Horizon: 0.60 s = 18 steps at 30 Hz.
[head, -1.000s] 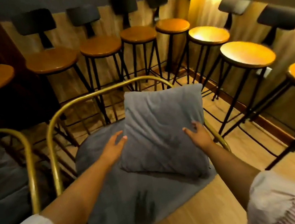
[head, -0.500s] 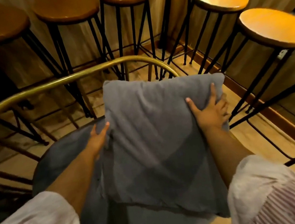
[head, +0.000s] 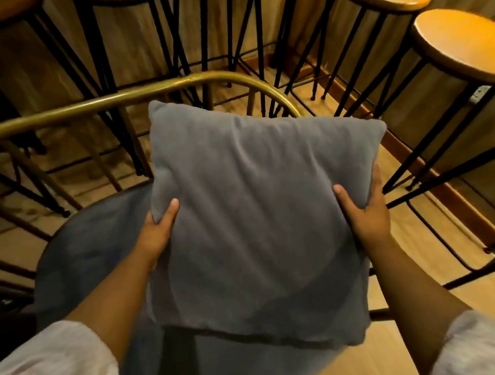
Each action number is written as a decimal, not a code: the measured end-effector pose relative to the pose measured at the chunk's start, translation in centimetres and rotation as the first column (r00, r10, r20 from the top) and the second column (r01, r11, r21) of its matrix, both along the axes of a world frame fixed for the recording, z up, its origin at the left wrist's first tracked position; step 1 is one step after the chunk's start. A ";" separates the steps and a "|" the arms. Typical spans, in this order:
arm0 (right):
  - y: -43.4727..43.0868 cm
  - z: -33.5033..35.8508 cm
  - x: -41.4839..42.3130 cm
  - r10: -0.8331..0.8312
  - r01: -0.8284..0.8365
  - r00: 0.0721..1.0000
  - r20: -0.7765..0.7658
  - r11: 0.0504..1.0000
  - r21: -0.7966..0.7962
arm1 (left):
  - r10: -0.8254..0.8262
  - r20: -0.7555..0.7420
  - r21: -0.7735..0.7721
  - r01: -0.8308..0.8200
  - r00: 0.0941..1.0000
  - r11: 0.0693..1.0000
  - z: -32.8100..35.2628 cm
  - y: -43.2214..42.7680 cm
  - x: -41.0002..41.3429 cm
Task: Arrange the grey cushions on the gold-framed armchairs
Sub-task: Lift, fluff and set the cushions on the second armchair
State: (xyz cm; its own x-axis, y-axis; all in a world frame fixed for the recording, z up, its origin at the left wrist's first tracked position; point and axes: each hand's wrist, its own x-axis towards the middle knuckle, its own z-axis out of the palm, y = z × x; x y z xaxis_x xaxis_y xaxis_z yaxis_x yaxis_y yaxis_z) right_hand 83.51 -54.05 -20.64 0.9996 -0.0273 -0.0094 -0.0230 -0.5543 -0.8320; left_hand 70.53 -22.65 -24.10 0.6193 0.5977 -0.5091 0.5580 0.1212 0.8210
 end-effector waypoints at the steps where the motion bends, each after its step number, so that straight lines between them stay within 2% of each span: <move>1: 0.0 0.3 -0.6 0.020 -0.020 1.000 0.007 0.998 0.063 | 0.000 0.013 0.014 -0.001 1.000 1.000 0.7 -0.3 -0.8; 4: 1.4 1.6 -1.5 0.057 -0.061 0.998 0.042 0.993 0.105 | -0.009 0.078 0.040 0.006 0.997 0.999 2.9 -0.8 -4.1; 9: 5.8 3.1 -2.6 0.225 -0.229 0.973 0.046 0.966 0.121 | 0.074 0.042 0.077 -0.077 0.996 0.994 4.3 0.3 -11.5; 12: 8.6 3.0 -3.4 0.336 -0.330 0.941 -0.045 0.939 0.097 | 0.175 -0.036 0.073 -0.172 0.984 0.982 4.6 1.0 -15.5; 15: 10.3 1.7 -3.9 0.399 -0.388 0.909 -0.119 0.915 0.106 | 0.245 -0.053 0.022 -0.245 0.968 0.969 3.7 0.9 -18.1; 18: 10.9 -0.4 -4.4 0.437 -0.414 0.859 -0.267 0.899 0.141 | 0.276 -0.113 -0.044 -0.282 0.954 0.958 1.3 0.5 -19.6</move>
State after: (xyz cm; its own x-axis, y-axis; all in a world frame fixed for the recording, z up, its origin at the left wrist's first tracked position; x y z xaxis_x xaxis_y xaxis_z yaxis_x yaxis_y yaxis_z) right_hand 79.10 -43.16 -21.04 0.8668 0.4129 -0.2797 -0.0412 -0.4995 -0.8653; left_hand 50.89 -22.15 -22.82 0.3733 0.7063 -0.6015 0.5775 0.3305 0.7465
